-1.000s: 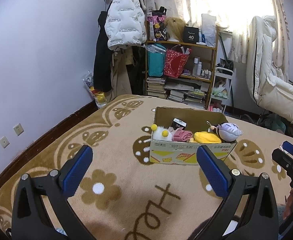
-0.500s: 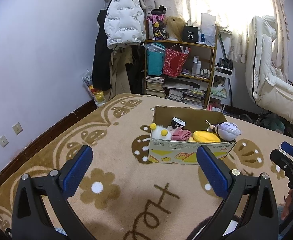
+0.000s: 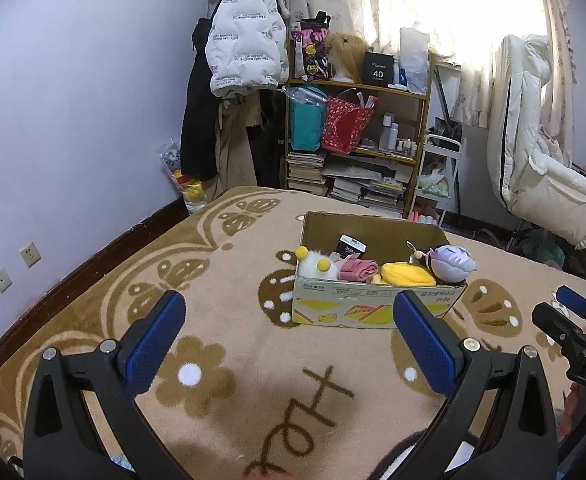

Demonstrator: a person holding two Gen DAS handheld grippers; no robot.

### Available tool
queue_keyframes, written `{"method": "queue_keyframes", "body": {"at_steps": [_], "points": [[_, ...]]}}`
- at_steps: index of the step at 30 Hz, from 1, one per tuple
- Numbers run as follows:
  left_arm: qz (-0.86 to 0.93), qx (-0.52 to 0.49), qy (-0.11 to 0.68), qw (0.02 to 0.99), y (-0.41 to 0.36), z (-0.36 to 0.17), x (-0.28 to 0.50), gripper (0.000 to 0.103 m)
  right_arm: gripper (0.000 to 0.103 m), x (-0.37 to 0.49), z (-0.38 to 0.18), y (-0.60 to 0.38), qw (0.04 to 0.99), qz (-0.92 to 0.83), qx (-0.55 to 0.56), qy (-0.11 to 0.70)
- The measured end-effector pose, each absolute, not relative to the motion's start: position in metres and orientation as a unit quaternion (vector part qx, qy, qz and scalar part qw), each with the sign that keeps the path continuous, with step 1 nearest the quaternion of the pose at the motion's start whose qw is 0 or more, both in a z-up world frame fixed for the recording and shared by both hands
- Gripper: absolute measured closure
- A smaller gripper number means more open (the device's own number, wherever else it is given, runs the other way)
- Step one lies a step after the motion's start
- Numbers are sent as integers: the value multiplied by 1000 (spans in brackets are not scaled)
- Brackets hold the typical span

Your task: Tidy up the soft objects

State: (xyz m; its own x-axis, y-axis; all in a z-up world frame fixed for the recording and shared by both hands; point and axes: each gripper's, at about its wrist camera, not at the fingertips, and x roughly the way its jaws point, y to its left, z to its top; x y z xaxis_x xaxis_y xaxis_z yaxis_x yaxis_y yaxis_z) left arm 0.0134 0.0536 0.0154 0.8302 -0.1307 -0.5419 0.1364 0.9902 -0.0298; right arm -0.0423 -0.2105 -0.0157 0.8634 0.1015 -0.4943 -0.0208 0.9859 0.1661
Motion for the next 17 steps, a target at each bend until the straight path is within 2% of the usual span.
{"method": "queue_keyframes", "body": {"at_steps": [17], "points": [[-68,7,286,956,51,13,14,0,0,-41,-16,-212,962,31,78,262]]}}
